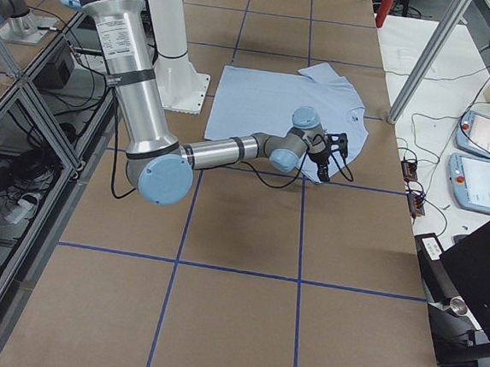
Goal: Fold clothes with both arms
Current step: 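Move the right gripper to the sleeve nearest it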
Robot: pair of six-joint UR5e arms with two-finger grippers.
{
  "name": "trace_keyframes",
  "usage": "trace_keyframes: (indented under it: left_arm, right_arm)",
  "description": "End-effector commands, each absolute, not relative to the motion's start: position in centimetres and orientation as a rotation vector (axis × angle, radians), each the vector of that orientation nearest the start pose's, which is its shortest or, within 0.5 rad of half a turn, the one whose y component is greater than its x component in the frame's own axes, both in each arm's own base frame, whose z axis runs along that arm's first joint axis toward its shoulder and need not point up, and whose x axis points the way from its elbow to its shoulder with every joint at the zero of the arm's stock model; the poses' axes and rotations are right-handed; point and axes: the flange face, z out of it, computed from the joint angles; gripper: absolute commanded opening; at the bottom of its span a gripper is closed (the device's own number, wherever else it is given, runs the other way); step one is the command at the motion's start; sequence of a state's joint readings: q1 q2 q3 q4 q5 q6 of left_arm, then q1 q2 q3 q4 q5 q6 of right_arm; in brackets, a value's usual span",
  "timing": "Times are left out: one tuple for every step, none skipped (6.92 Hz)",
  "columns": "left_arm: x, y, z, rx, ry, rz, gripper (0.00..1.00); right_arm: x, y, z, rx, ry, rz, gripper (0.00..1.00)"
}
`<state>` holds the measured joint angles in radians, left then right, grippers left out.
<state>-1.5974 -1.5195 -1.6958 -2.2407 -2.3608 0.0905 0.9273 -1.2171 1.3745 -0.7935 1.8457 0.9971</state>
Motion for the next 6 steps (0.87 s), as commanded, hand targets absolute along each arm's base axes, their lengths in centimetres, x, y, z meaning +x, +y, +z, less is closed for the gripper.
trace_keyframes:
  left_arm:
    - [-7.5, -48.9, 54.4, 0.745, 0.712, 0.351, 1.00]
    - [-7.5, -48.9, 54.2, 0.748, 0.711, 0.352, 1.00]
    - [-7.5, -48.9, 54.3, 0.747, 0.712, 0.352, 1.00]
    - [-7.5, -48.9, 54.3, 0.747, 0.712, 0.352, 1.00]
    - [-7.5, -48.9, 54.3, 0.747, 0.712, 0.352, 1.00]
    - [-7.5, -48.9, 54.4, 0.745, 0.712, 0.351, 1.00]
  right_arm:
    - [-34.1, -60.1, 49.0, 0.447, -0.866, 0.205, 0.72]
    - [-35.4, -59.5, 49.1, 0.460, -0.848, 0.202, 0.70]
    - [-36.2, -58.9, 49.3, 0.464, -0.840, 0.197, 0.70]
    - [-36.3, -58.7, 49.7, 0.459, -0.837, 0.196, 0.67]
    - [-36.2, -58.6, 50.1, 0.456, -0.832, 0.195, 0.65]
    - [-36.2, -58.6, 50.1, 0.457, -0.833, 0.197, 0.63]
